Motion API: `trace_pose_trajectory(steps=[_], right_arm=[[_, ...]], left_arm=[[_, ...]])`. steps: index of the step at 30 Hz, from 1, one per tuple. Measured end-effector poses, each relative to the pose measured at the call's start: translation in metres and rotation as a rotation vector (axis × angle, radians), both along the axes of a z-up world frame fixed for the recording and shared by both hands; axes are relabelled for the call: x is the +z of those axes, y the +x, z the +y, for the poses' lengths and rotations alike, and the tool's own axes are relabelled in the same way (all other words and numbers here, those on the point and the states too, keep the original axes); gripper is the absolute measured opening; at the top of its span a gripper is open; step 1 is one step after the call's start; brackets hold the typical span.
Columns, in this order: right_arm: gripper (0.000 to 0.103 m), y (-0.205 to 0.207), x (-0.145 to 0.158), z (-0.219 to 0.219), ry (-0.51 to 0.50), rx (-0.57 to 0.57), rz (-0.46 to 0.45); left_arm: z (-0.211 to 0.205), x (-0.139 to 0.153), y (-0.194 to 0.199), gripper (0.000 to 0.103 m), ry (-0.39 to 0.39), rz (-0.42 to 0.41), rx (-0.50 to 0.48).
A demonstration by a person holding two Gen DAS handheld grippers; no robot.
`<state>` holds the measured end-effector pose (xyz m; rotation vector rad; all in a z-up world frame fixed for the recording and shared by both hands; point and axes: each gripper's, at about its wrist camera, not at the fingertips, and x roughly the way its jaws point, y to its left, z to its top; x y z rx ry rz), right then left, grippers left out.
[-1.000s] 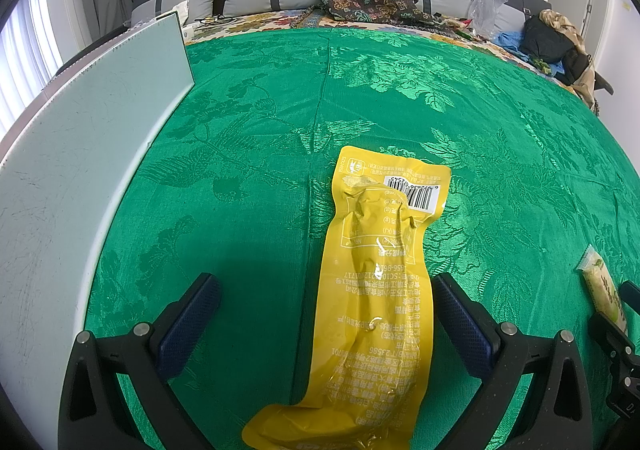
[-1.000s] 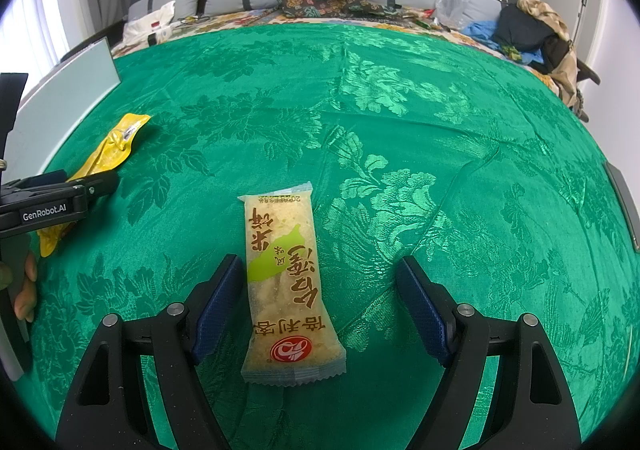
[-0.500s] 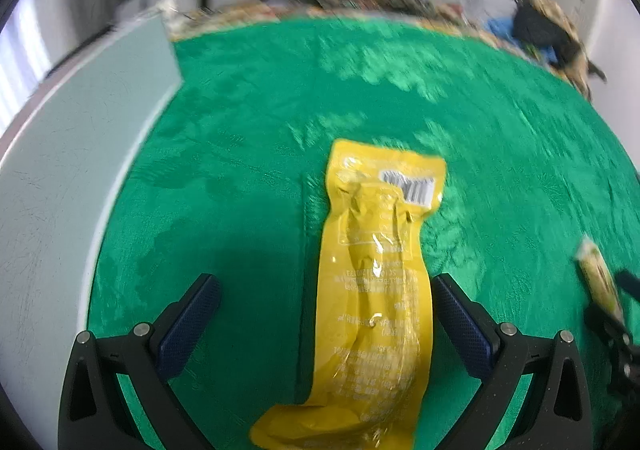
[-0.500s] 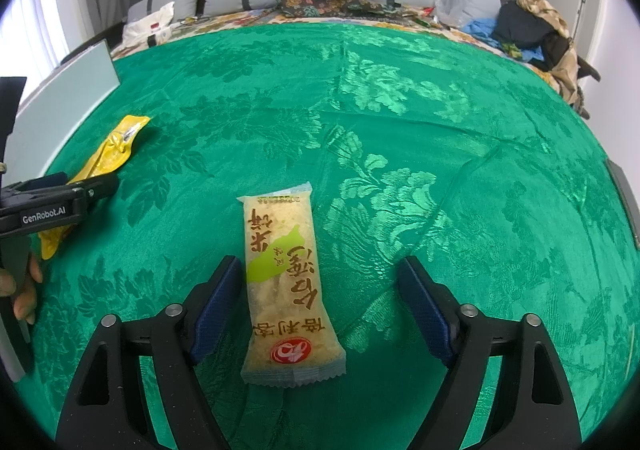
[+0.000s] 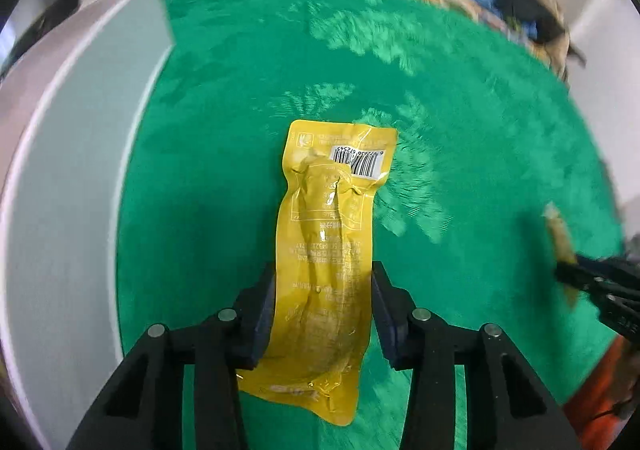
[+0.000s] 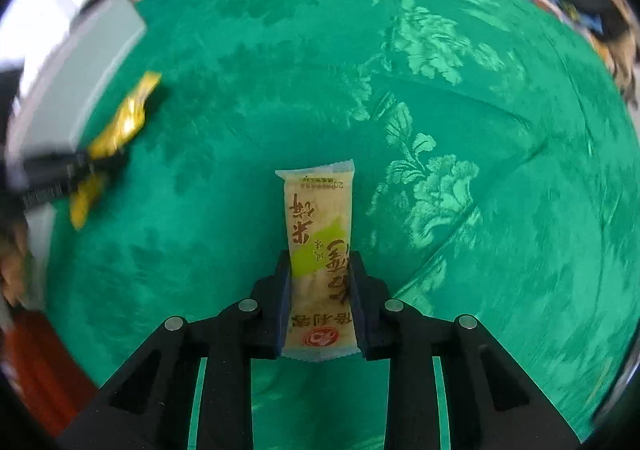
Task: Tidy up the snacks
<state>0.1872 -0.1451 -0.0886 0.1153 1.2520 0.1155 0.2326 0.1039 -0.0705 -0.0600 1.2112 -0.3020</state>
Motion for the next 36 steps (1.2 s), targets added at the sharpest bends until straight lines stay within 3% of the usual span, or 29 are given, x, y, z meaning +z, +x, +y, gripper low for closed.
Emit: trace_pose_trajectory(steps=[4,7,10,12,14,16,18,20,21,22,27,30,32,33,36], right_arm=[[0.028,-0.011,0.040,0.013,0.139,-0.045,-0.047],[0.028,-0.011,0.087,0.060,0.206,0.041,-0.127],[0.028,-0.014,0.127,0.124,0.285,0.160,-0.198],[0.028,-0.014,0.149,0.175,0.340,0.246,-0.226],[0.028,-0.012,0.160,0.221,0.385,0.322,-0.238],[0.028,-0.008,0.163,0.274,0.392,0.395,-0.252],[0.032,-0.004,0.157,0.309,0.402,0.430,-0.255],[0.039,0.000,0.141,0.342,0.394,0.452,-0.233],[0.057,0.003,0.133,0.350,0.392,0.457,-0.217],[0.061,0.003,0.122,0.358,0.386,0.458,-0.195],[0.061,0.000,0.109,0.347,0.346,0.417,-0.189],[0.062,-0.008,0.129,0.334,0.297,0.413,-0.280],[0.068,-0.020,0.143,0.328,0.250,0.402,-0.371],[0.073,-0.026,0.150,0.324,0.214,0.391,-0.421],[0.074,-0.041,0.156,0.321,0.100,0.382,-0.480]], left_arm=[[0.042,0.052,-0.037,0.043,-0.183,-0.035,0.063],[0.090,0.100,-0.061,0.044,-0.207,-0.122,0.117],[0.144,0.131,-0.080,0.044,-0.147,-0.191,0.199],[0.181,0.139,-0.091,0.045,-0.047,-0.219,0.263],[0.210,0.131,-0.096,0.045,0.060,-0.213,0.322],[0.227,0.118,-0.100,0.045,0.114,-0.195,0.358],[0.240,0.096,-0.106,0.050,0.155,-0.163,0.399],[0.248,0.078,-0.116,0.063,0.171,-0.157,0.420],[0.251,0.075,-0.121,0.074,0.186,-0.164,0.431],[0.248,0.072,-0.120,0.082,0.199,-0.173,0.437],[0.256,0.089,-0.156,0.086,0.264,-0.319,0.492],[0.249,0.115,-0.173,0.098,0.310,-0.430,0.530],[0.240,0.129,-0.183,0.103,0.360,-0.507,0.559],[0.242,0.134,-0.182,0.103,0.372,-0.524,0.582],[0.243,0.142,-0.184,0.103,0.337,-0.521,0.655]])
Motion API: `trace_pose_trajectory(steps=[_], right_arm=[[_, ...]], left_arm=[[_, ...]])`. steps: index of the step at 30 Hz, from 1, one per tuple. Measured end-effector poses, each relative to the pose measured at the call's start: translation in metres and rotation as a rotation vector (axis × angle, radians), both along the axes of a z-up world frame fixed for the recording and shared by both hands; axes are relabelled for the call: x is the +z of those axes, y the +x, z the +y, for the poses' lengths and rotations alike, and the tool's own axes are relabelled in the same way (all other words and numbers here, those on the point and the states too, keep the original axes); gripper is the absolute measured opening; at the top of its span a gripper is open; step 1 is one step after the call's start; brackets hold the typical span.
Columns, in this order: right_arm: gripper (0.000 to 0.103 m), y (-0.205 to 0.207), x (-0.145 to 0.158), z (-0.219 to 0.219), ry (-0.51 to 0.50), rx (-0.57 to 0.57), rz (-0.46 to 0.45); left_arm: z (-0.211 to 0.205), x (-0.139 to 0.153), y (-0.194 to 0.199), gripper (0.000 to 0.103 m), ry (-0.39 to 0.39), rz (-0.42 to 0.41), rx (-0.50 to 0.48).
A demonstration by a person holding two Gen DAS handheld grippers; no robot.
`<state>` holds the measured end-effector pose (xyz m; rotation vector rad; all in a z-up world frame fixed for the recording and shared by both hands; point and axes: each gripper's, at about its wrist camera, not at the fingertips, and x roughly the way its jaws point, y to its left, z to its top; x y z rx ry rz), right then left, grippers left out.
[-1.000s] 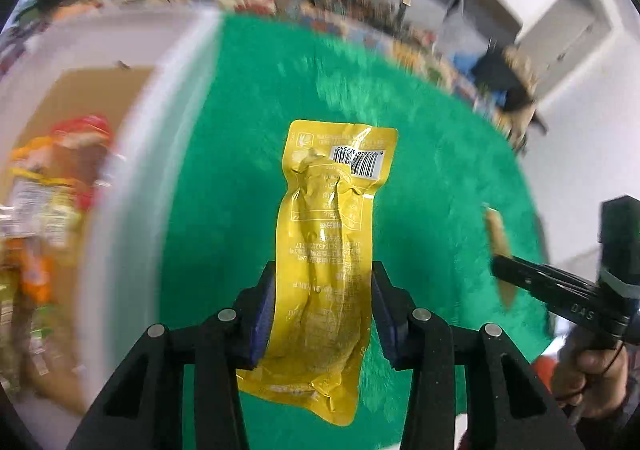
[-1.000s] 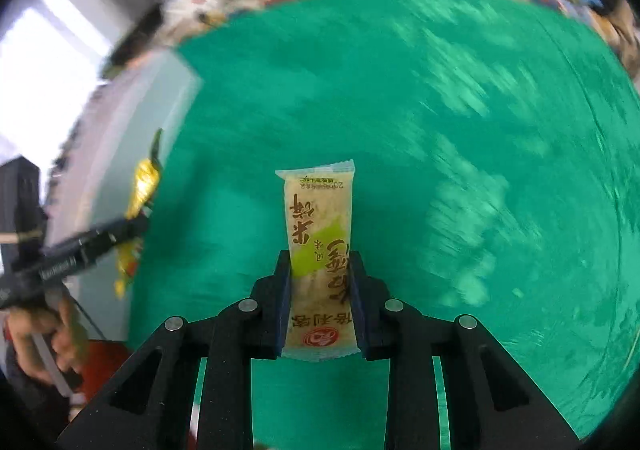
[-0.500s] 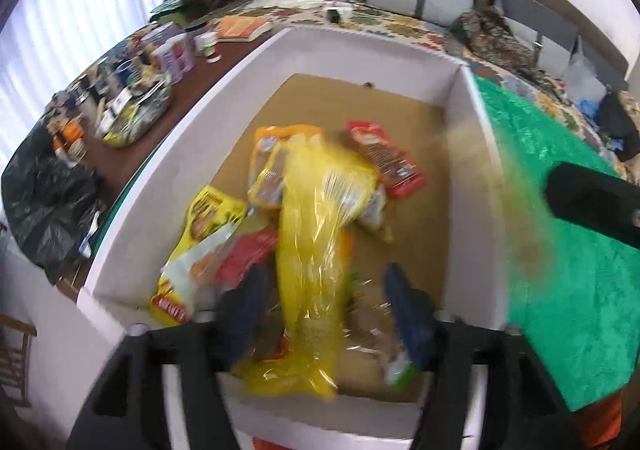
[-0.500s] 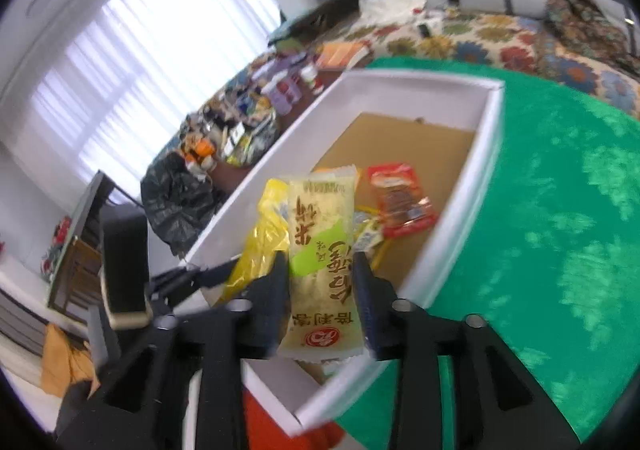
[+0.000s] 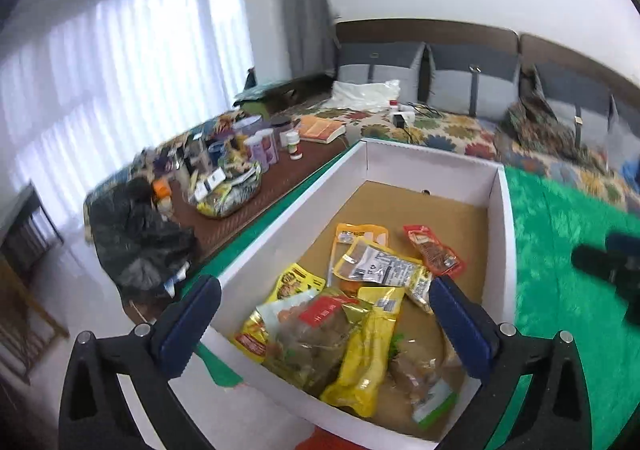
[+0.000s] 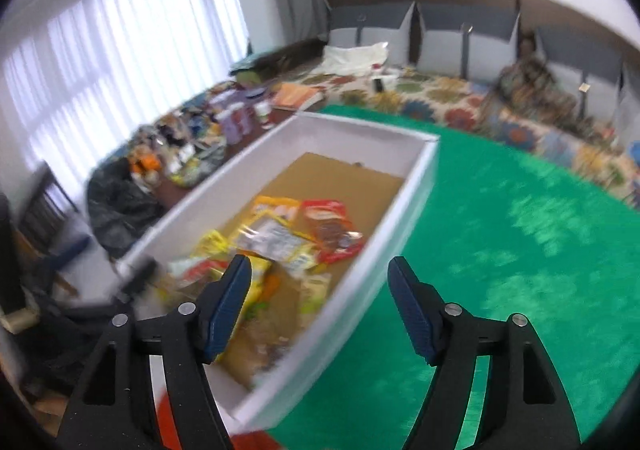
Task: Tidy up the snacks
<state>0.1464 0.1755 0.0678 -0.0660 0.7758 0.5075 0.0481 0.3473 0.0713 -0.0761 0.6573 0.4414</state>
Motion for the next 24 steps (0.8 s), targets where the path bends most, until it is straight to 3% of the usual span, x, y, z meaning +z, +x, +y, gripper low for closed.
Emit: trace_pose_trajectory(steps=[3,6,8,13,24], right_arm=[[0.074,-0.005,0.000,-0.003,-0.045,-0.027,-0.028],[0.074,-0.010,0.003,-0.003,-0.076,-0.028,-0.028],[0.074,-0.012,0.005,-0.001,-0.087,-0.005,-0.010],[0.074,-0.014,0.007,0.005,-0.037,0.026,0.032],[0.074,-0.019,0.015,0.016,-0.056,0.039,-0.006]], left_arm=[[0.000,-0.003,0.003,0.103,-0.011,0.042,0.028],[-0.008,-0.003,0.003,0.103,0.108,0.094,0.088],[-0.010,-0.002,0.003,0.103,0.146,0.115,0.098],[-0.007,0.004,-0.001,0.103,0.144,0.119,0.099],[-0.005,0.011,0.000,0.103,0.148,0.124,0.094]])
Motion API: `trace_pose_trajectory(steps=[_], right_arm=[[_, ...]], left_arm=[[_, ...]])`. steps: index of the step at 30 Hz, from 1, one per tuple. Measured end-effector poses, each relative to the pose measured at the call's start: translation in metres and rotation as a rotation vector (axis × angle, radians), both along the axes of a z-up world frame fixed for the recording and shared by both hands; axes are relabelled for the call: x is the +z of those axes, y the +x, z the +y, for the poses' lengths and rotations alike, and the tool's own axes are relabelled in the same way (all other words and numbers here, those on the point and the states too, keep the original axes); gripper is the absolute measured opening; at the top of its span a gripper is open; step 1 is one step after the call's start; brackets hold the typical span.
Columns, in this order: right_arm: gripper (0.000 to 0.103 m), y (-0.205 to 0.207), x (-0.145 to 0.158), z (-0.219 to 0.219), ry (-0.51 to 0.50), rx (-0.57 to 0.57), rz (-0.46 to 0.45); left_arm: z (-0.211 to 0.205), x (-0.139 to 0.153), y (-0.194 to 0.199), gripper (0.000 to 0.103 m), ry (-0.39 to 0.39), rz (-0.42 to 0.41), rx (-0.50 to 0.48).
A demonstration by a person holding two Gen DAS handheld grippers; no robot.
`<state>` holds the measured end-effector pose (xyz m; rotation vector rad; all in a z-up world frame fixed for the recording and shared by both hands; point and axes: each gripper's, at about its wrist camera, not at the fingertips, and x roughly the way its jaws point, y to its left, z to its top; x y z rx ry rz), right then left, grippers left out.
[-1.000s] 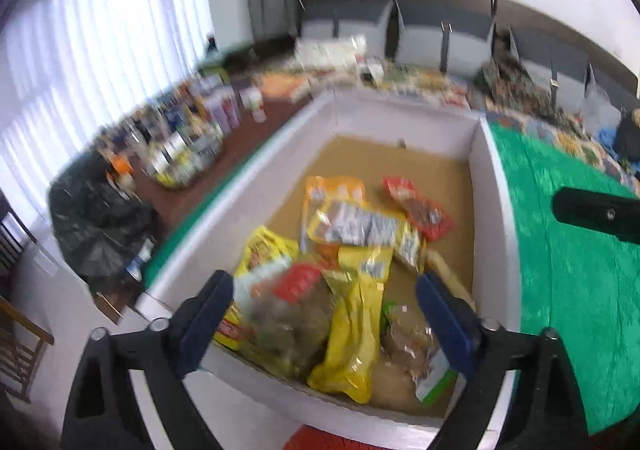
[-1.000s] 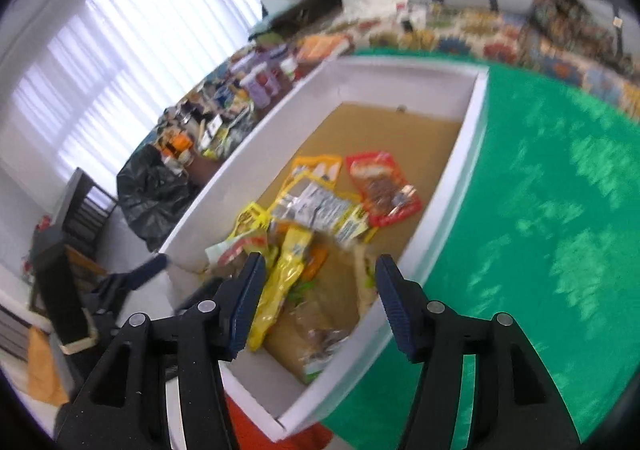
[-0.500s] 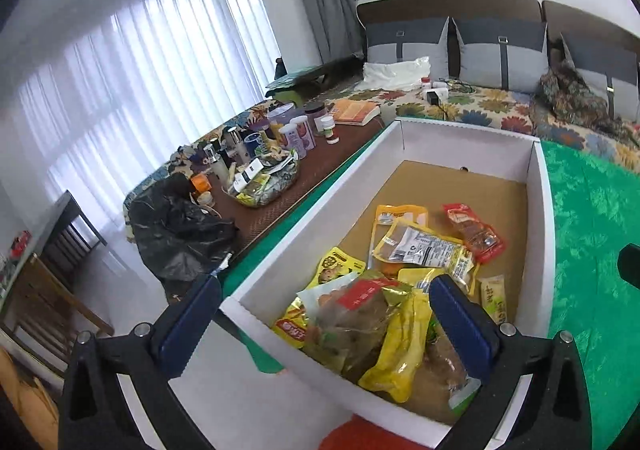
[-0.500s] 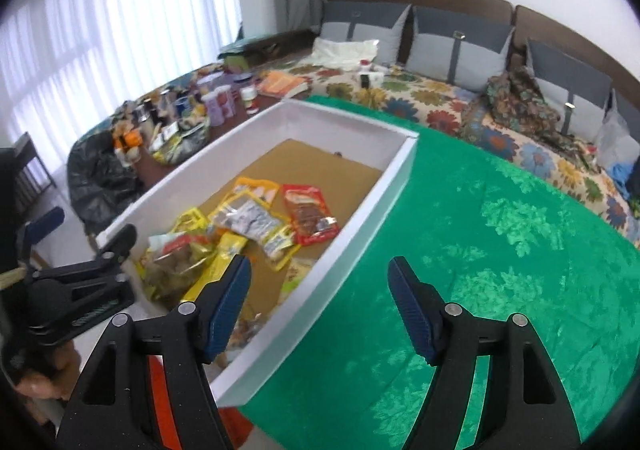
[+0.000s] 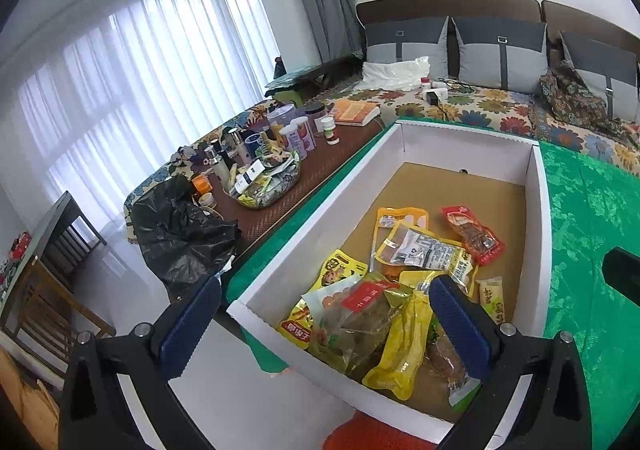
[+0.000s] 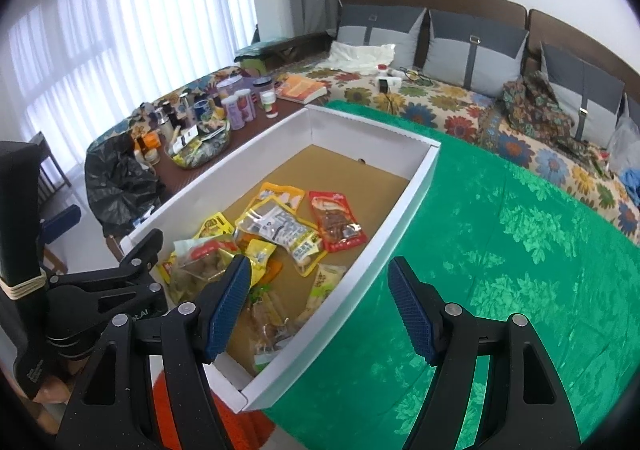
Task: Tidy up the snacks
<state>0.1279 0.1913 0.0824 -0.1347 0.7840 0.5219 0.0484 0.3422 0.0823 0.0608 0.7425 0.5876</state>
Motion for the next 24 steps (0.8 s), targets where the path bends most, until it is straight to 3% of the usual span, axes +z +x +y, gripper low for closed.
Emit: trace_pose_trajectory(steps=[9,24], right_arm=[[0.074,0.000,-0.003,0.002,-0.002,-0.002,0.014],[0.074,-0.003,-0.004,0.011,-0.008,0.016,0.023]], left_arm=[[0.007,-0.001,0.000,0.103,0.007,0.011,0.033],[0.011,0.003,-0.005,0.103,-0.050,-0.011,-0.004]])
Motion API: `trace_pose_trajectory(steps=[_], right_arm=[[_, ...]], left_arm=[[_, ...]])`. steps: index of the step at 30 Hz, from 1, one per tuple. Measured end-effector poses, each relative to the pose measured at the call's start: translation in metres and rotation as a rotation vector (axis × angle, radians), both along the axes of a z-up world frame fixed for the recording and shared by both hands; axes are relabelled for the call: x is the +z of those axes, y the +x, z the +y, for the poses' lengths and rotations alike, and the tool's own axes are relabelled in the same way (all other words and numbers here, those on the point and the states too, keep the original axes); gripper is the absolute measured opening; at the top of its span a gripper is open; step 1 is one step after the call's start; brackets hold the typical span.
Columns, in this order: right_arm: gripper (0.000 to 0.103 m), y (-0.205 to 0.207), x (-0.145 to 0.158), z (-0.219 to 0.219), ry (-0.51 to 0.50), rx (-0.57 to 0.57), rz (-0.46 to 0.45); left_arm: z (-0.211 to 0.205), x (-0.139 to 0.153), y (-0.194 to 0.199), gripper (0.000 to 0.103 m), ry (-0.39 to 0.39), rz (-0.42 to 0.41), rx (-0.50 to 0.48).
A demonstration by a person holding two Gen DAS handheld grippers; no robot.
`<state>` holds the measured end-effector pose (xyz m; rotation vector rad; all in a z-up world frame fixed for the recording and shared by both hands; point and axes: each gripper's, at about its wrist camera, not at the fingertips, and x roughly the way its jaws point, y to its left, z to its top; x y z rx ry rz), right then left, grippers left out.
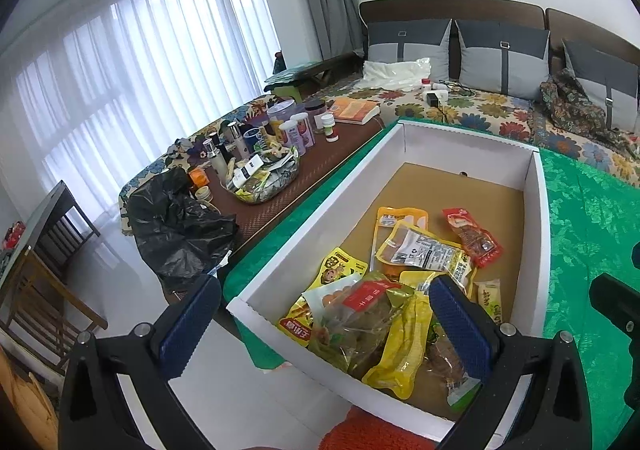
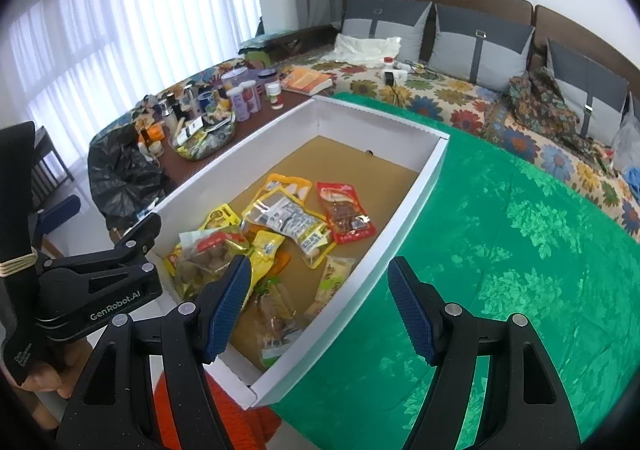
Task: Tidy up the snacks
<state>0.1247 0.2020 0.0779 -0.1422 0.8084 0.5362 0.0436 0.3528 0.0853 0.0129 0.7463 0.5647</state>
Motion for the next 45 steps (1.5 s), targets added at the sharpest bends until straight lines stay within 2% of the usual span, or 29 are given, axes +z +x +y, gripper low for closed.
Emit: trace_pose_trajectory(steps=[20,27,32,37,45], right_arm=[[0.074,-0.007,0.006,0.025,-0.047,0.036,-0.005],[0.074,-0.008,0.003,0.031,-0.077,0.004,0.010],[0.074,-0.008,0.003,0.028,-0.063,-0.019,0.054],[0.074,-0.011,0.007,0.027,-0.044,-0.023,0.068],[0.074,-0.014,0.010,0.026,-0.034,-0.020,0.070]], left_arm=[[0.015,0.001,-0.010,0.103,-0.058,-0.020,-0.012],[0.022,-0.002,-0.013,0.103,-0.104,-0.008,-0.052],[0.021,0.004,-0.014,0.103,-0.131,0.010,-0.087],[0.026,0.009,-0.015,0.103,-0.193,0.012,-0.105],[0.025,0.011,-0.013,0.103,-0.210,0.020,-0.112]])
